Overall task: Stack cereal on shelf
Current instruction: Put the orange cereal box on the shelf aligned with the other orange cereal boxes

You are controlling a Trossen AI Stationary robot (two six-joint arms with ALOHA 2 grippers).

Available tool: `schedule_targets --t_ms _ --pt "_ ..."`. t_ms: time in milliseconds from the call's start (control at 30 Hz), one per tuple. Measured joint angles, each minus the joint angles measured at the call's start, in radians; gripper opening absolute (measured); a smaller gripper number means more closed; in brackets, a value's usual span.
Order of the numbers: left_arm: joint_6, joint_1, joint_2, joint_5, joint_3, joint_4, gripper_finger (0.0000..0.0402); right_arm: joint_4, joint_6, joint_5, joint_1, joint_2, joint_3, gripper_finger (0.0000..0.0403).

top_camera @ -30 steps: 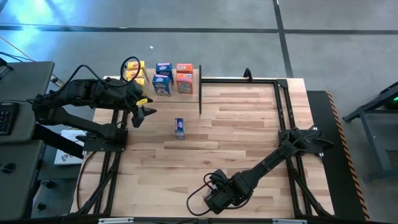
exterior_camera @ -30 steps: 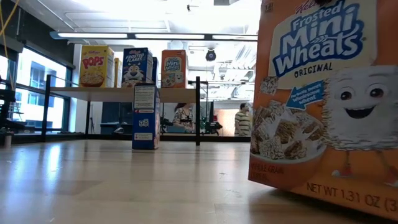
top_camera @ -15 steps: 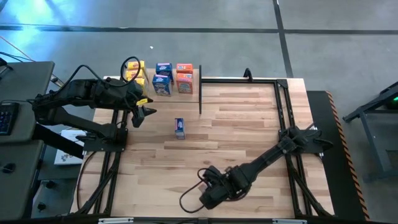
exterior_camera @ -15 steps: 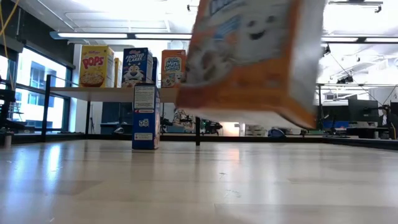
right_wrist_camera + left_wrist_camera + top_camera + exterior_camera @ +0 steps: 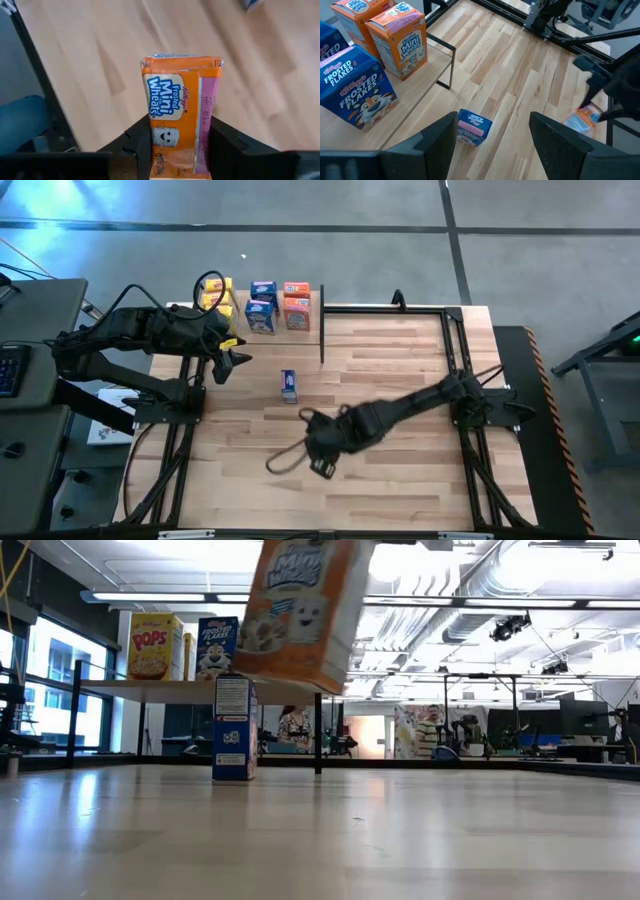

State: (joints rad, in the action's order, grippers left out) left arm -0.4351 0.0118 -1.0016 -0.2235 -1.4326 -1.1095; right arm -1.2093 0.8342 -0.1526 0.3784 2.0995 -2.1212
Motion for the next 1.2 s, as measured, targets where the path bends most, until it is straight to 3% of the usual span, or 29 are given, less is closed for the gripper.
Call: schedule_targets --t_ms 300,567,1200 --pt "0.0 0.0 -0.013 0.0 0.0 0.007 0.0239 -0.068 -0.335 0.0 -0.183 0.0 -0.104 0.0134" --pt "0.022 0.0 -0.034 0.0 0.0 0.007 0.0239 -0.1 -0.535 0.002 -0.31 0.0 -0.183 0.0134" --pt "0.098 0.0 -0.033 0.003 0.0 0.006 0.0239 -0.061 -1.016 -0.003 -0.433 -0.014 -0.235 0.0134"
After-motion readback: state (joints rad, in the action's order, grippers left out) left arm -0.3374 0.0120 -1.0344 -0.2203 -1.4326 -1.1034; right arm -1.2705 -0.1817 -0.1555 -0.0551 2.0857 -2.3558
